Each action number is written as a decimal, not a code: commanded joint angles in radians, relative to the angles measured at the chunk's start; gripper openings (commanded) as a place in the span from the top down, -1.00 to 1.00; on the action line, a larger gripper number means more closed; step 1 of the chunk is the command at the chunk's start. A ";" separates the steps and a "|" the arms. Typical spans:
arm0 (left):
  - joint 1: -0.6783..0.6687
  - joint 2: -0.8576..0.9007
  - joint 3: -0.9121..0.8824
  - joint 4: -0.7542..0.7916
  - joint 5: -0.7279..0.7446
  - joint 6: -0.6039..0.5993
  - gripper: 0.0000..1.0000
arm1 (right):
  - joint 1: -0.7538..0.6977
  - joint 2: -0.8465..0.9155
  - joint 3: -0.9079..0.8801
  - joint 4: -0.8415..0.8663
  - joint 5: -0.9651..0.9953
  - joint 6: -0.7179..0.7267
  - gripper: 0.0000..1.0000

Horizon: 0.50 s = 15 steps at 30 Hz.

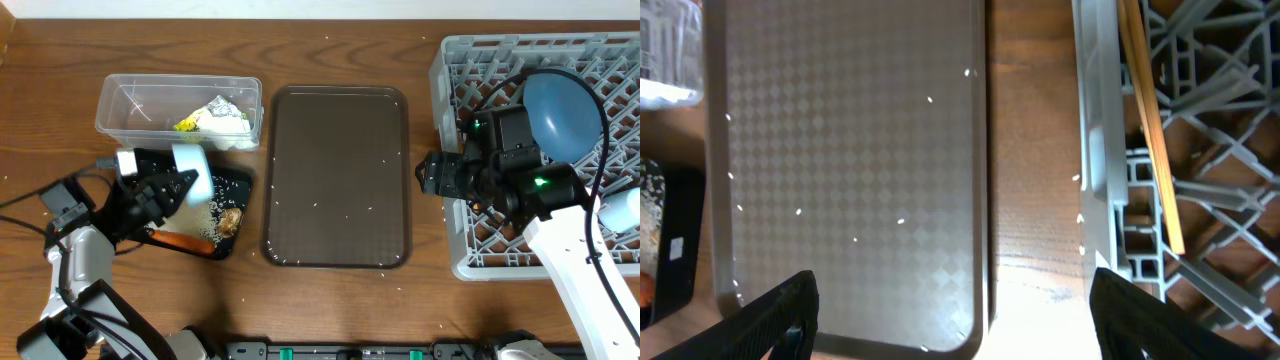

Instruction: Sort waste into correct bins and load items into the dishwasher rack

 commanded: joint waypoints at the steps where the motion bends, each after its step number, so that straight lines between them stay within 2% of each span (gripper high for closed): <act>1: -0.002 -0.011 0.010 0.100 0.065 -0.200 0.88 | -0.010 -0.005 0.005 0.011 0.000 -0.008 -0.61; 6: -0.005 -0.028 0.010 0.100 0.064 -0.240 0.88 | -0.010 -0.005 0.005 -0.003 -0.001 -0.005 -0.61; 9: -0.009 -0.033 0.009 0.100 0.064 -0.225 0.88 | -0.010 -0.005 0.005 -0.014 0.000 -0.005 -0.61; 12: -0.009 -0.045 0.004 0.099 0.041 -0.110 0.88 | -0.010 -0.005 0.005 -0.012 0.000 -0.005 -0.61; 14: -0.008 -0.044 0.007 0.109 0.064 -0.186 0.88 | -0.010 -0.005 0.005 -0.006 0.000 -0.005 -0.61; 15: -0.010 -0.045 0.006 0.108 0.059 -0.177 0.88 | -0.010 -0.005 0.005 -0.007 0.000 -0.005 -0.61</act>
